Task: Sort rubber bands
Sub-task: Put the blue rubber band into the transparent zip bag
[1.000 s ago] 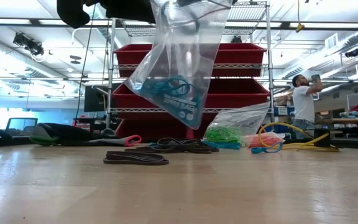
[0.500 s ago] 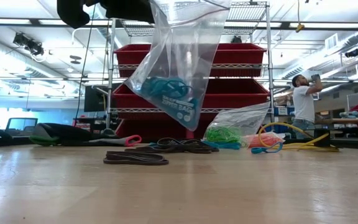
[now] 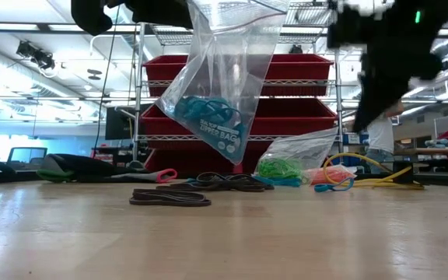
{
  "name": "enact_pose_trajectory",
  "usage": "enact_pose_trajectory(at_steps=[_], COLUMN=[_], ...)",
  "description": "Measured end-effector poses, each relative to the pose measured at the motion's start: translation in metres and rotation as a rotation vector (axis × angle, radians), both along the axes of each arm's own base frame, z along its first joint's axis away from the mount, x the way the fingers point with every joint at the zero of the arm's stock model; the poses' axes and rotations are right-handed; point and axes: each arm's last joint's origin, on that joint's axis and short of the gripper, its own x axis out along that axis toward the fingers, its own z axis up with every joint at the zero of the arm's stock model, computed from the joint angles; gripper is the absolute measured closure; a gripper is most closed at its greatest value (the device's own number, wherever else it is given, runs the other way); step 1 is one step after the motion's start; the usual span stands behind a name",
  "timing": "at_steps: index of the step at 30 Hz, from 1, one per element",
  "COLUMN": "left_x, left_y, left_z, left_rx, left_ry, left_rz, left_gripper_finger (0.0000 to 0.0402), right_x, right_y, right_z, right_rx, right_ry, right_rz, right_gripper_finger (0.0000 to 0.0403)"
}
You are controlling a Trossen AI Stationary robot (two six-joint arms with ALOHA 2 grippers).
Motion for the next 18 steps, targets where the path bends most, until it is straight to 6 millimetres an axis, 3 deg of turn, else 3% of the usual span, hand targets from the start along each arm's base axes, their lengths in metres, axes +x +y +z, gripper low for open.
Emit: enact_pose_trajectory(at_steps=[7,18], left_x=[0.0,0.0], left_y=[0.0,0.0], left_z=[0.0,0.0], left_rx=[0.0,0.0], left_ry=[0.0,0.0], left_rz=[0.0,0.0], left_gripper_finger=[0.0389,0.0389], right_x=[-0.001,0.014], right_y=[-0.039,-0.065], right_z=[-0.044,-0.049], right_rx=[0.085,0.195], right_ry=[0.03,-0.015], right_rz=[-0.022,0.076], right_gripper_finger=[0.0309,0.0309])
